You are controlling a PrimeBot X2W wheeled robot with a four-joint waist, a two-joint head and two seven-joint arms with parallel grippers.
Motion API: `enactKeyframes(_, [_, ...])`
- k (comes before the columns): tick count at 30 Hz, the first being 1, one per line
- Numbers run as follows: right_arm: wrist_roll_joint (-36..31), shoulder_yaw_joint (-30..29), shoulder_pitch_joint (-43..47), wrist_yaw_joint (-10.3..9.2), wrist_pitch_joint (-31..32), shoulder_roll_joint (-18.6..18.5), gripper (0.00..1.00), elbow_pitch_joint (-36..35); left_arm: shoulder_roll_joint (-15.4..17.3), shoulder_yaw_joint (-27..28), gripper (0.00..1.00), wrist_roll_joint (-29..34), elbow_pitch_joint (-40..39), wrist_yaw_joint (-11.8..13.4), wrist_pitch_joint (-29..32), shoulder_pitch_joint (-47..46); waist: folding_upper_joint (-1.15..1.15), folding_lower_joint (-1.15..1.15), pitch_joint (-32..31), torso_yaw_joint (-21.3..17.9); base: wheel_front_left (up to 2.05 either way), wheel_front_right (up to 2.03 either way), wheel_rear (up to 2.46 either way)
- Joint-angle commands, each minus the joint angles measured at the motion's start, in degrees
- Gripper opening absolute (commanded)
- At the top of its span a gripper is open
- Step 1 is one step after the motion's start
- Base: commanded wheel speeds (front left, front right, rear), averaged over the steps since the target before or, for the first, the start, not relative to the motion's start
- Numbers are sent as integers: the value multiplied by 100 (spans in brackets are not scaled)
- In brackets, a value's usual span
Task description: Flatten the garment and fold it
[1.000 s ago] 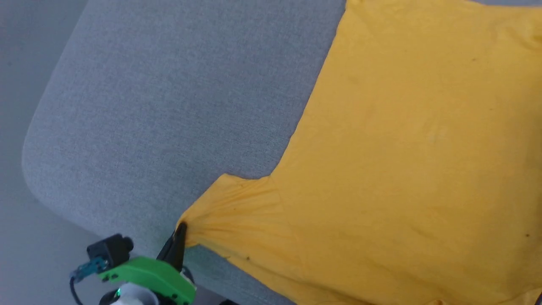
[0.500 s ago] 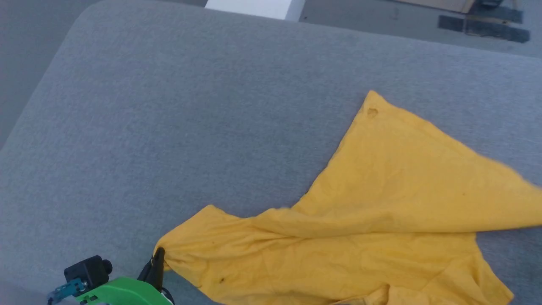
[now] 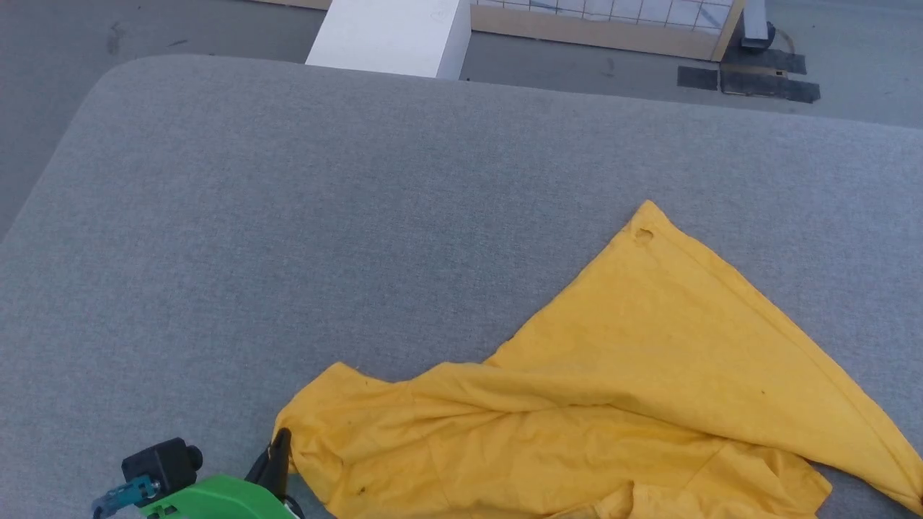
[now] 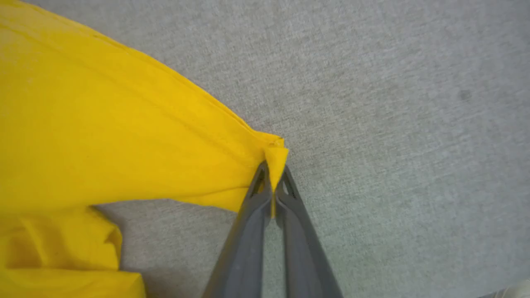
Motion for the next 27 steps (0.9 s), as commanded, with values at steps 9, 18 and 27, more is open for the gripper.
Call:
enactKeyframes(9, [-341, 375, -442, -9, -1651, 41, 100, -490, 29, -52, 0, 9, -24, -23, 3, 7, 0, 0, 47, 163, 0, 0, 0])
enactKeyframes(18, [-855, 2172, -1700, -9, -3822, -292, 100, -363, 7, -121, 0, 0, 11, -59, -23, -107, 0, 0, 189, 358, 0, 0, 0])
enactKeyframes(27, [-573, 3658, -3642, -9, -2457, -1013, 100, 1892, -127, -266, 0, -33, 127, -167, -140, -382, 0, 0, 690, 775, 0, 0, 0])
